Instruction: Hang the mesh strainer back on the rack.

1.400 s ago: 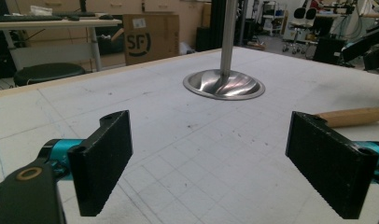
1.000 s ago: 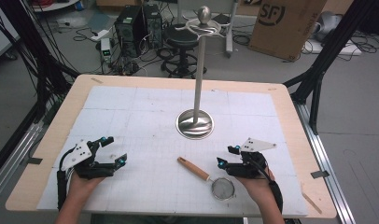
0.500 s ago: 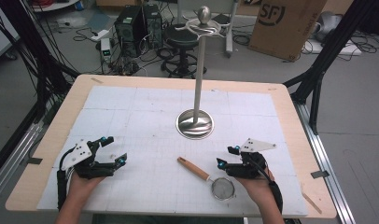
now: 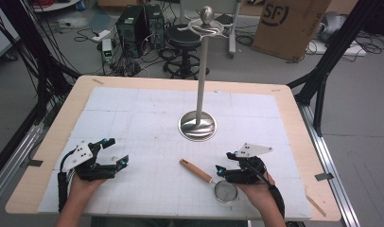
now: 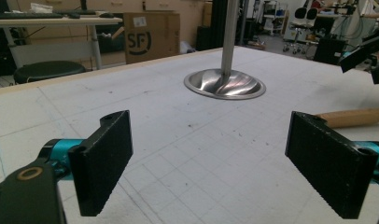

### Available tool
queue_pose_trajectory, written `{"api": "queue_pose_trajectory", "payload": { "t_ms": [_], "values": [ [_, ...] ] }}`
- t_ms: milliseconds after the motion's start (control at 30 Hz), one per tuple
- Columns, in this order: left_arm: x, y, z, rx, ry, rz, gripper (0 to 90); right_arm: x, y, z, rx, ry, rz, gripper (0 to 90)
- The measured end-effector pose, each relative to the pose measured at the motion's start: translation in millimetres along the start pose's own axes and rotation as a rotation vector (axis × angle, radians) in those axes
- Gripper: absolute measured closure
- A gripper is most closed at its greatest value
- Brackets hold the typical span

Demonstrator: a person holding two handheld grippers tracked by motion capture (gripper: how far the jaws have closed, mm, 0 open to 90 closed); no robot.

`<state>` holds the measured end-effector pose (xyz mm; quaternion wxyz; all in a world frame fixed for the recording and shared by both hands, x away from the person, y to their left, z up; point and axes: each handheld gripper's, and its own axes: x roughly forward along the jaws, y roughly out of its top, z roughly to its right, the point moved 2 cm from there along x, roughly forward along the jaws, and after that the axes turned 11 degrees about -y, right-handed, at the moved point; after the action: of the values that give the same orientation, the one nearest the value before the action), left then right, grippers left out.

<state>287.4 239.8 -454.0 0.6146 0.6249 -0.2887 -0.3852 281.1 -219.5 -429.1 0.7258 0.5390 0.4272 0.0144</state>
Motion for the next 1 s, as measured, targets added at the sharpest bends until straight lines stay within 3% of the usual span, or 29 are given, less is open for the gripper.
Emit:
{"api": "queue_pose_trajectory", "payload": {
  "t_ms": [233,433,567,800,1000],
  "values": [
    [0.7,0.1,1.0,0.004,0.005,-0.004,15.5,5.5,-1.1,-11.4,-0.051,0.021,-0.041,34.3],
    [0.4,0.1,0.5,0.003,0.006,-0.002,15.5,12.6,1.4,-23.1,-0.086,0.074,-0.071,34.5],
    [0.7,0.0,1.0,0.002,0.002,-0.001,15.4,18.9,1.0,-30.8,-0.111,0.109,-0.122,35.3],
    [0.8,0.0,1.6,0.014,0.001,-0.005,15.4,28.8,2.8,-43.8,-0.172,0.149,-0.238,48.5],
    [0.8,0.0,2.0,0.015,0.003,-0.004,15.3,30.6,8.7,-46.8,-0.261,0.114,-0.295,62.0]
  ]
}}
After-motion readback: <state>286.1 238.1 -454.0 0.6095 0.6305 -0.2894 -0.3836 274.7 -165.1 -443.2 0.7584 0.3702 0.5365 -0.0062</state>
